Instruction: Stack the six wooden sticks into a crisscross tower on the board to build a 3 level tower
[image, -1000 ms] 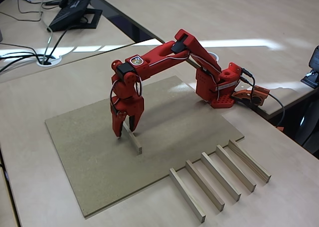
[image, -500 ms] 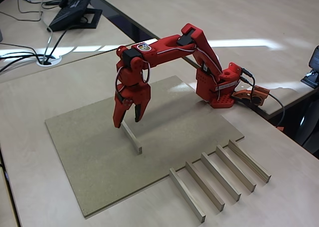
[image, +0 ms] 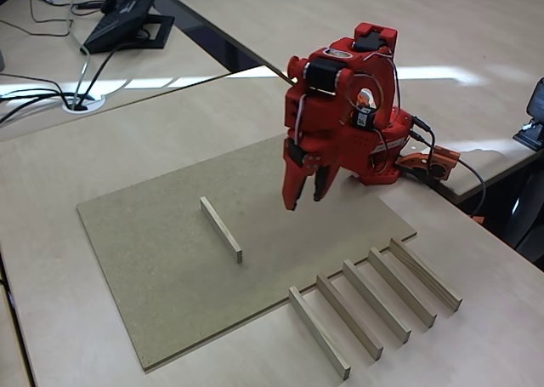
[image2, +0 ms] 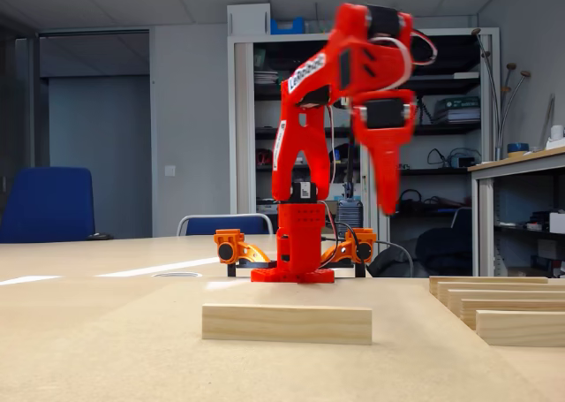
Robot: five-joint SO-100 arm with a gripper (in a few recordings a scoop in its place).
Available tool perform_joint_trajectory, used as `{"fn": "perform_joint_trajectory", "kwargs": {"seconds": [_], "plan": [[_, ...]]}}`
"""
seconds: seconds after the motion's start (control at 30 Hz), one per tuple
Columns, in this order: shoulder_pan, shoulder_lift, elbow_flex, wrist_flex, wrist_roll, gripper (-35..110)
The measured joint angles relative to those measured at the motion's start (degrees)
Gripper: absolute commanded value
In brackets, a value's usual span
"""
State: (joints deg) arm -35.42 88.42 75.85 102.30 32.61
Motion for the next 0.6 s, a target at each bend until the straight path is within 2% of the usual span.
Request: {"fn": "perform_joint_trajectory", "kwargs": {"seconds": [0.2, 0.6], "plan": [[-12.48, 0.79, 2.81, -2.46, 10.72, 22], [-27.33, 1.32, 12.83, -13.71, 20.65, 22]]}}
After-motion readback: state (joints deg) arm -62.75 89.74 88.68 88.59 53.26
